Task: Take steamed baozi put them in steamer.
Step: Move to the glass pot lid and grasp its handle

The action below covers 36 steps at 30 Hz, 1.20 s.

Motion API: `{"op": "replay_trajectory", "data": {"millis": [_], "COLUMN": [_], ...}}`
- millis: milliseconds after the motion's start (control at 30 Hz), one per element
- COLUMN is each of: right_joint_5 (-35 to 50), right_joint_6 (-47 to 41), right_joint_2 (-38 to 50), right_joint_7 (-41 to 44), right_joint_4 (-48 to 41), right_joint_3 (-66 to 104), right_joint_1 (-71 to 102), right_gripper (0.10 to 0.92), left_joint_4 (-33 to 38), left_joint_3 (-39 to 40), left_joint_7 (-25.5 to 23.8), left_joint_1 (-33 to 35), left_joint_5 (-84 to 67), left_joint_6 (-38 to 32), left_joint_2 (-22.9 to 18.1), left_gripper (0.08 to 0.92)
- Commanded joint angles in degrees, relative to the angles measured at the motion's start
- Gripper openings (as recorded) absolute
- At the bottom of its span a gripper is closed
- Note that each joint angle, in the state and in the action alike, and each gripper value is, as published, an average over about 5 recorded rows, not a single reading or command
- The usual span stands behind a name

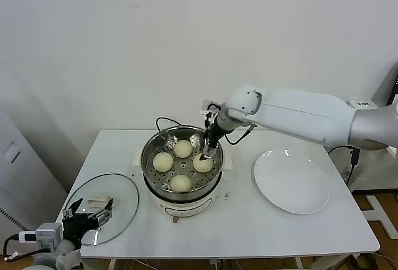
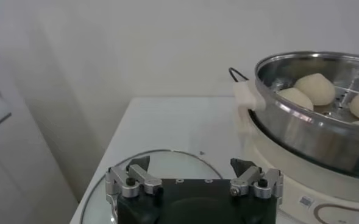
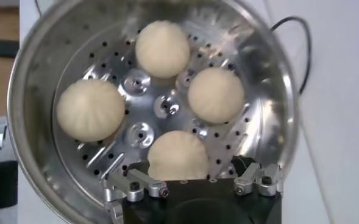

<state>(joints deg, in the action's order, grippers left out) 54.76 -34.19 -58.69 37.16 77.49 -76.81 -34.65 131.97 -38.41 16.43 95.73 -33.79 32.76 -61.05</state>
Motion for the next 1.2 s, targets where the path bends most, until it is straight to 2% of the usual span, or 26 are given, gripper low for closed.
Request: {"op": "replay_trajectory", "data": {"millis": [33, 333, 567, 700, 933, 1100, 1200], "right_joint_5": [0.86, 0.49, 0.83, -2.79, -15.78, -20.58, -24.96], "right_joint_6": [7.88, 22.67, 33.73, 35.99, 38.58, 39.07, 39.92], "right_joint_2": [12.95, 25.99, 29.42, 25.28, 9.99, 2.41, -2.41], "right_joint_7": [-1.32, -13.95, -25.79, -27.41, -24.07, -18.92, -17.61], "right_joint_4": [1.34, 5.80, 10.29, 12.62, 13.58, 14.90, 15.46], "right_joint_3": [16.67, 41.54, 64.50, 82.39, 108.13, 117.10, 120.90], "right_joint_1": [6.57, 30.11, 54.39, 71.76, 94.26, 104.58, 108.22], "right_gripper": [0.823, 0.823, 0.823, 0.823, 0.823, 0.823, 0.823], "left_joint_4": [-0.03, -0.02, -0.02, -0.01, -0.02, -0.02, -0.05], "left_joint_3": [0.08, -0.53, -1.02, -1.52, -2.92, -3.17, -2.74], "left_joint_7": [0.16, 0.35, 0.32, 0.21, -1.76, -6.16, -9.08], "left_joint_1": [-0.54, -2.13, -3.52, -4.67, -5.50, -5.18, -4.27], "left_joint_5": [0.12, -0.52, -1.49, -0.67, 2.99, 14.88, 26.84], "left_joint_6": [0.43, 0.71, 0.50, 0.95, 0.33, -1.73, -4.57], "left_joint_2": [-0.31, -0.24, -0.19, -0.11, 1.06, 1.21, 1.04], "left_gripper": [0.823, 0.823, 0.823, 0.823, 0.823, 0.823, 0.823]}}
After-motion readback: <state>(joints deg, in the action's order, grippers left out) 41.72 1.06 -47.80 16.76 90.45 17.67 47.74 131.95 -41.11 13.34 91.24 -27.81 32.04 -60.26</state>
